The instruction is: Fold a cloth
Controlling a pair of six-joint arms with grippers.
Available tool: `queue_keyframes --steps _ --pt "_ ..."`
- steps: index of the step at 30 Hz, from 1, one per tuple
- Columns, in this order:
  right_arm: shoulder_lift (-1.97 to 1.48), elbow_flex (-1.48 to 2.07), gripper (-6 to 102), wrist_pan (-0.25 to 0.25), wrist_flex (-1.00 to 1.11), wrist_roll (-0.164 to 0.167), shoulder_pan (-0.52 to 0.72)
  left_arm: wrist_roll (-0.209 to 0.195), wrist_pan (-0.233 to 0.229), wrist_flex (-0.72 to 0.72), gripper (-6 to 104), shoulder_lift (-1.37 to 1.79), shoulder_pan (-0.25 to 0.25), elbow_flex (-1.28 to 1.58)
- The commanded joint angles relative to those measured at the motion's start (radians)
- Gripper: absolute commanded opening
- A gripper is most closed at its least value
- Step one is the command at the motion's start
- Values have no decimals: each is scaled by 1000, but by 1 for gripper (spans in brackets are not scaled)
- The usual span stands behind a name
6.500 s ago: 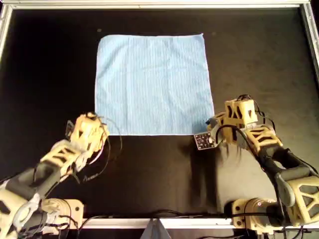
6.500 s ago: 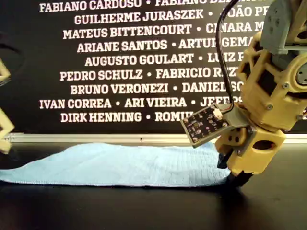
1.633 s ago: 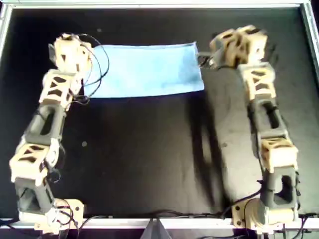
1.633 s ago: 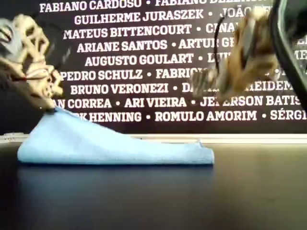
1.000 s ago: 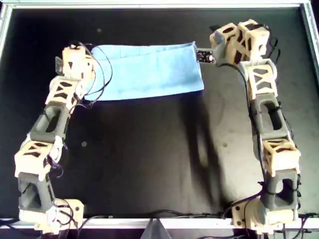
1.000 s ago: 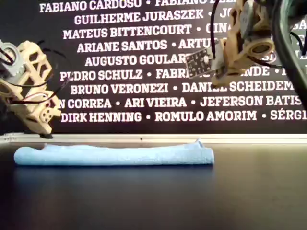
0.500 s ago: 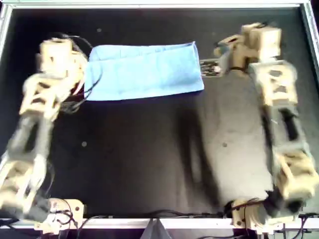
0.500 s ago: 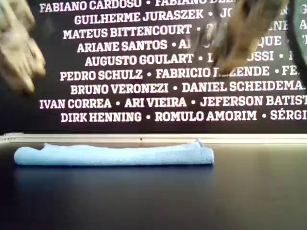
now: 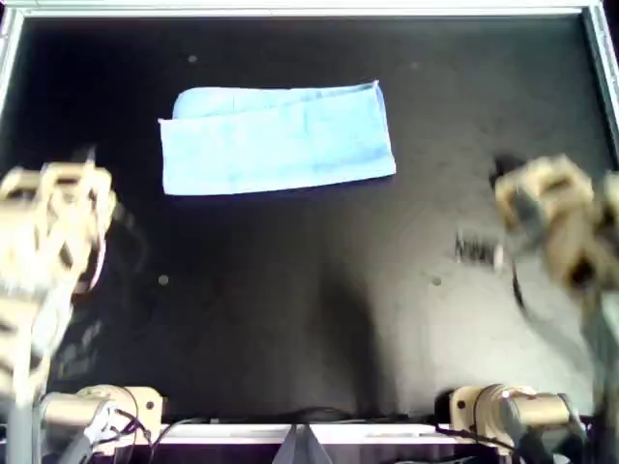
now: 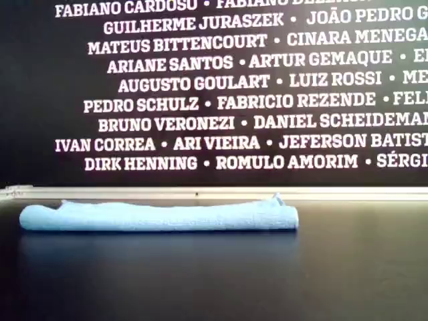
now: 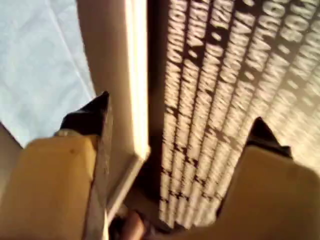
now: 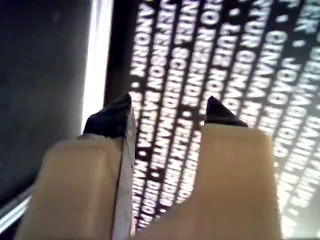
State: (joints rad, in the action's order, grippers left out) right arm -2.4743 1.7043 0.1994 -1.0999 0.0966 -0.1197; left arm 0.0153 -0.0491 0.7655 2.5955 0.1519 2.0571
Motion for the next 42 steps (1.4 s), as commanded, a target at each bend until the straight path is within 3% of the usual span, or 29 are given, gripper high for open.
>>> queue_keyframes --steps 1,5,13,23,28,33,38,42 --pt "-236 127 59 -6 -6 -5 21 3 5 0 92 210 12 87" --pt "-448 344 59 -12 81 -5 38 3 5 2 92 364 12 229" --pt "-641 716 59 -101 281 -6 63 9 6 -2 94 499 12 382" --pt "-617 836 59 -86 295 -6 46 2 9 -11 94 499 15 514" --pt "-614 974 59 -100 506 -23 51 -21 11 -18 94 476 23 627" --pt "-529 1150 59 -86 792 -25 34 -18 8 -150 94 201 80 630" --pt "-198 1115 59 -84 950 -9 -12 -21 6 -333 94 -270 86 485" --pt "178 922 59 -100 1002 -11 -63 -21 6 -345 94 -532 84 308"
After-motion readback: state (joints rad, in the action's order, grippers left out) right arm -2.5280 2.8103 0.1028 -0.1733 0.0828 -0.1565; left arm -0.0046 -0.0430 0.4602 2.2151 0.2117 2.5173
